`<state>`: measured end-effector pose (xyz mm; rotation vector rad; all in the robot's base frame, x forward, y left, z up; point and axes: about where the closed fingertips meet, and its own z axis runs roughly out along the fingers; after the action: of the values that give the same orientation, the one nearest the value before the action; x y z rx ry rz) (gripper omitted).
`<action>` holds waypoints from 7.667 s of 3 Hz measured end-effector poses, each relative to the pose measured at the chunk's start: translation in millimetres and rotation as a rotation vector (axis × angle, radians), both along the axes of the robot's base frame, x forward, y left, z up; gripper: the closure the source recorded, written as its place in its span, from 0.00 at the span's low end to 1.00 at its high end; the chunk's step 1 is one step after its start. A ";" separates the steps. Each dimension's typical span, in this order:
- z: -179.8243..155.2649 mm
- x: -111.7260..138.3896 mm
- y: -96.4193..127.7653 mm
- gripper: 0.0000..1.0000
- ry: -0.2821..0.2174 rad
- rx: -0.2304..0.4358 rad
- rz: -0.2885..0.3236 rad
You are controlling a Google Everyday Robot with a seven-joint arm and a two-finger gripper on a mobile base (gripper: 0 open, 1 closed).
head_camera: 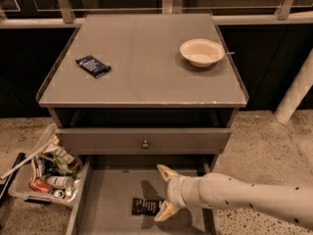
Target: Pick rxbar chocolate from middle drawer and place on counter
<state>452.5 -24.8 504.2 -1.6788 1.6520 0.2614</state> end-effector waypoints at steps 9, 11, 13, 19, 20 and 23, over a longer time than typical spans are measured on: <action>-126.2 -7.3 1.4 0.00 0.300 0.125 -0.028; -152.6 3.9 0.1 0.00 0.323 0.103 -0.051; -168.3 8.7 4.9 0.00 0.337 0.084 -0.052; -148.5 -1.5 10.1 1.00 0.307 0.088 -0.034; -140.3 -3.1 10.5 1.00 0.298 0.095 -0.024; -4.7 -6.2 -30.6 1.00 0.096 0.032 -0.031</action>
Offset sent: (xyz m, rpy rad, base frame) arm 0.0279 -0.0011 -0.0426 -0.0624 -0.0081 0.0708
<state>446.3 -55.4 499.4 -1.6376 1.7335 0.3561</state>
